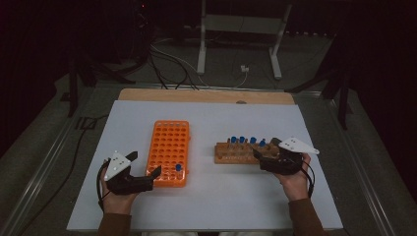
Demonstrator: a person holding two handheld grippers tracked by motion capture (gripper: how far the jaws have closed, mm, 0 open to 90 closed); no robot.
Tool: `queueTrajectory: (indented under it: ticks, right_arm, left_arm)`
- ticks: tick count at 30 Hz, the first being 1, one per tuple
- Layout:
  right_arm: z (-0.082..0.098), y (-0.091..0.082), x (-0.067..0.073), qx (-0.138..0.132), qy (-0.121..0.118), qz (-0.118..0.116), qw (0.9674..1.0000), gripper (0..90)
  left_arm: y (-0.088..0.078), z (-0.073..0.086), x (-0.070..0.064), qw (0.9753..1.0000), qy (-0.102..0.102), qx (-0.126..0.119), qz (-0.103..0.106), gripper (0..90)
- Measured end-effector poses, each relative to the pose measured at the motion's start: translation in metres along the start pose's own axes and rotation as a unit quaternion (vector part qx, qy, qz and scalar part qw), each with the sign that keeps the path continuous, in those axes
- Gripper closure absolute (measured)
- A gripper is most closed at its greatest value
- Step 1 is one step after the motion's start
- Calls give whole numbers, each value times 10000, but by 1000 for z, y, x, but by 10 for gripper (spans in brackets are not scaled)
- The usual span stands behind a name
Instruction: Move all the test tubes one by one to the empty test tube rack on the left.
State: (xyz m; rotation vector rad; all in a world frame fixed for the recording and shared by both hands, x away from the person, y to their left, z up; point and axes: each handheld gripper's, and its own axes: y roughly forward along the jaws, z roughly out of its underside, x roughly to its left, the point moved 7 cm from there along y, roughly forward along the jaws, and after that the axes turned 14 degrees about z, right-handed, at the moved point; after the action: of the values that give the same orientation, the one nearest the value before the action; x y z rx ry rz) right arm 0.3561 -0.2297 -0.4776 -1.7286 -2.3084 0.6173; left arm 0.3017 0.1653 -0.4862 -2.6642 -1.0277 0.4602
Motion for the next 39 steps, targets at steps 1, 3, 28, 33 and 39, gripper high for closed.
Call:
queueTrajectory:
  ticks: [1,3,28,33,39]
  right_arm:
    - [2,2,0,37,-31,3,10000,216]
    - [6,7,-2,70,-106,114,9999,309]
    - [13,21,0,-45,-111,97,9999,770]
    - [7,17,-1,-121,-74,86,9999,770]
    - [-2,10,1,-221,-69,86,9997,770]
  left_arm:
    - [0,0,0,10000,-6,4,61,41]
    - [1,0,0,10000,-8,24,39,41]
    - [0,5,3,9998,-26,-111,-161,13]
    - [1,6,3,9998,-32,-87,-177,13]
    - [1,6,3,9998,-13,-109,-192,13]
